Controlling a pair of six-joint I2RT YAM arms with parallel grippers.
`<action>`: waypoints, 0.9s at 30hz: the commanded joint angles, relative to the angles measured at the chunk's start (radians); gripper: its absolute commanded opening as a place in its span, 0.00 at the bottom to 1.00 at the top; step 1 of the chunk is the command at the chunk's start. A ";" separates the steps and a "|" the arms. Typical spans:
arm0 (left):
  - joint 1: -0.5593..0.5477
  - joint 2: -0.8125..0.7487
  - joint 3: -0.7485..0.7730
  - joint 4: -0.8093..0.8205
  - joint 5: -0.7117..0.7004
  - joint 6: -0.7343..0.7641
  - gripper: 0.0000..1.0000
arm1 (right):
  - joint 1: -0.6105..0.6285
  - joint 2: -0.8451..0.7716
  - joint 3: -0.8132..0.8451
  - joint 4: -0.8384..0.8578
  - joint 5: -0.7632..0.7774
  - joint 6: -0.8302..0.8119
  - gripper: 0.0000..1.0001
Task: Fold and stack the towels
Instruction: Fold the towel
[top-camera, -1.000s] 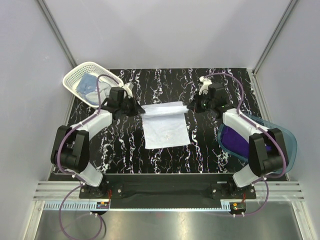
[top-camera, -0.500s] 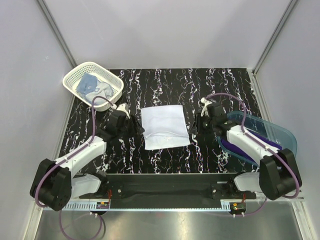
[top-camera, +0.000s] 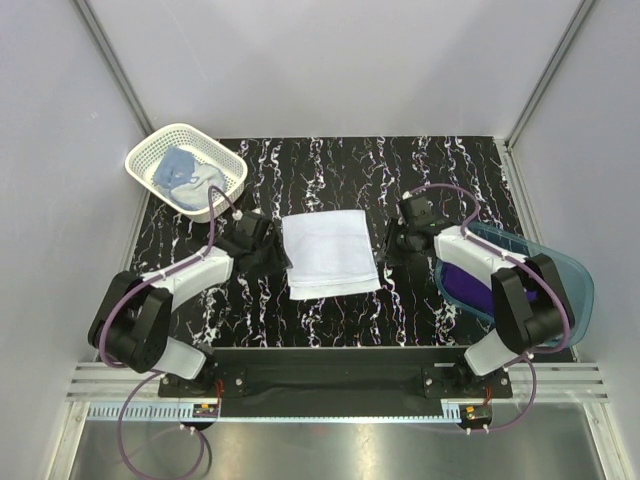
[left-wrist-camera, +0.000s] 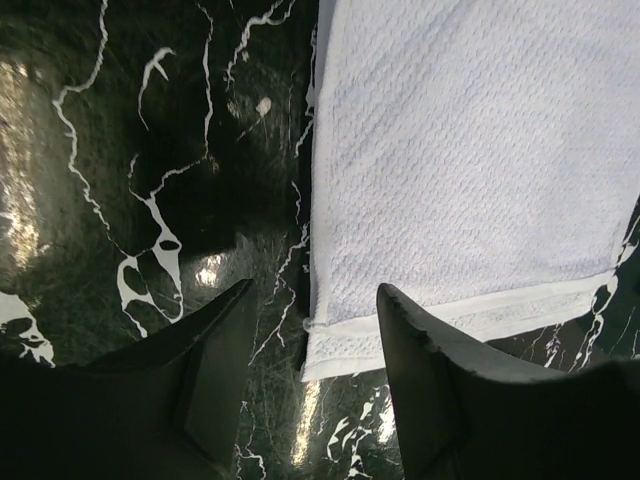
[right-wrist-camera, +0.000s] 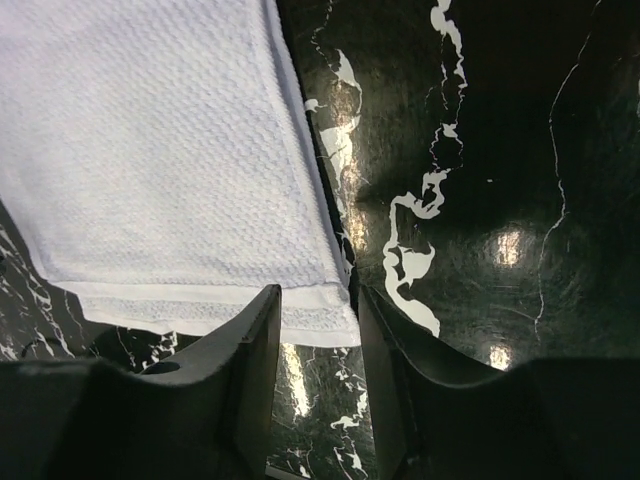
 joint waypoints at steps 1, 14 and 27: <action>-0.017 0.002 -0.033 0.050 0.021 -0.024 0.54 | 0.021 0.042 -0.015 0.011 0.027 0.035 0.43; -0.043 0.077 -0.038 0.075 0.027 -0.010 0.36 | 0.049 0.123 -0.070 0.134 -0.020 -0.010 0.38; -0.043 0.047 0.045 -0.045 -0.009 0.056 0.31 | 0.092 0.044 -0.106 0.105 0.038 0.027 0.26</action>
